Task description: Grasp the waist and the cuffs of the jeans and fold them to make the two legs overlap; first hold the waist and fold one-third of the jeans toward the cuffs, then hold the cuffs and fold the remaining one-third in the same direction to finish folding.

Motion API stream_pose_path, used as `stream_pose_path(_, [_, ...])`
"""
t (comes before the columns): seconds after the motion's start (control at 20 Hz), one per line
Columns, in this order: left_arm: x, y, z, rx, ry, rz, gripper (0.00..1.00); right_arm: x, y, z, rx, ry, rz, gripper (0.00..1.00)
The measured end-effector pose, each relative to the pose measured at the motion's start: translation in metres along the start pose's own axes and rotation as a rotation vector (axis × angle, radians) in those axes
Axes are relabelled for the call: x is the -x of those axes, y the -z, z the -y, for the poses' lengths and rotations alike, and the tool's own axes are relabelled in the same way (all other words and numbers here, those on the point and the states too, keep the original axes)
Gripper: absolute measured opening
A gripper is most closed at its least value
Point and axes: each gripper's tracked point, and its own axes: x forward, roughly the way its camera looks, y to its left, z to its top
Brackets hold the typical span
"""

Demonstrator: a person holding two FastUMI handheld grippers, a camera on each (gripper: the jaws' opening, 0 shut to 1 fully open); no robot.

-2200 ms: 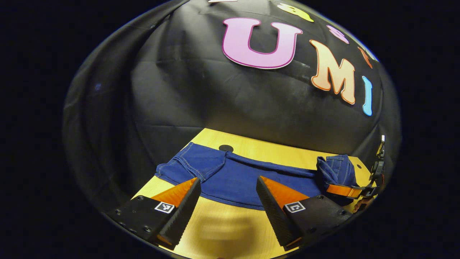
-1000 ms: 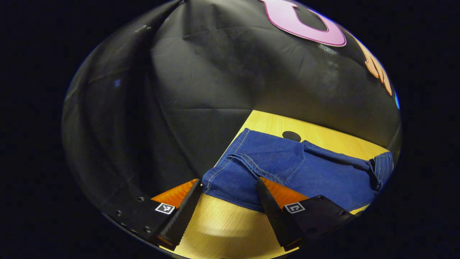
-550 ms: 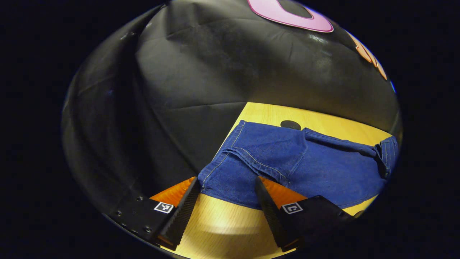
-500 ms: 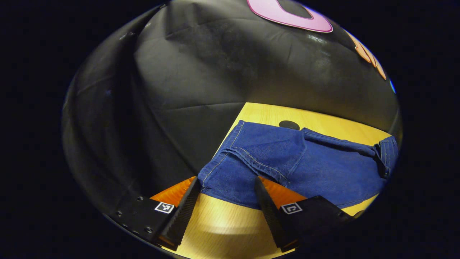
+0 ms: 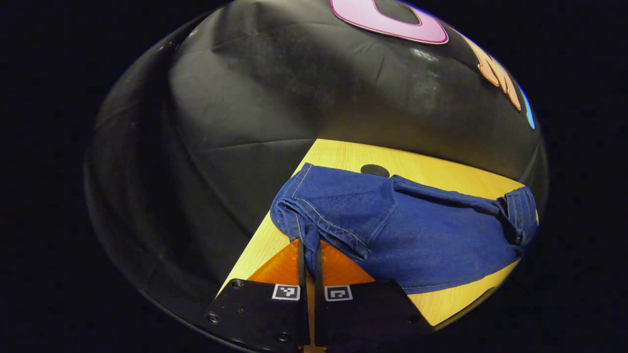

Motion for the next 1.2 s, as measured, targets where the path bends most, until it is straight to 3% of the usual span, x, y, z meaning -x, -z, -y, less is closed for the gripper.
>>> stream_pose_path(0.05, [-0.003,-0.002,0.002,0.000,0.006,0.007,0.04,0.002,-0.001,0.003,-0.003,0.003,-0.001,0.93])
stream_pose_path(0.2, [0.002,-0.008,0.007,0.028,0.055,-0.007,0.00,0.004,-0.002,0.007,-0.006,0.004,0.001,0.98])
stream_pose_path(0.5, [0.048,-0.073,0.042,0.060,0.257,0.113,0.00,0.021,-0.014,0.025,-0.022,-0.010,0.033,0.98])
stream_pose_path(0.75, [0.101,-0.116,0.153,0.087,0.422,0.180,0.00,0.037,-0.032,0.048,-0.040,-0.057,0.071,0.98])
stream_pose_path(1.0, [0.151,-0.149,0.261,0.094,0.485,0.219,0.00,0.047,-0.044,0.102,-0.030,-0.074,0.053,0.98])
stream_pose_path(1.1, [0.164,-0.158,0.298,0.080,0.497,0.232,0.00,0.052,-0.046,0.127,-0.028,-0.081,0.047,0.92])
stream_pose_path(1.15, [0.169,-0.161,0.318,0.067,0.504,0.230,0.00,0.053,-0.049,0.135,-0.027,-0.090,0.045,0.98])
stream_pose_path(1.2, [0.171,-0.161,0.337,0.055,0.512,0.227,0.00,0.055,-0.051,0.143,-0.026,-0.099,0.042,0.93])
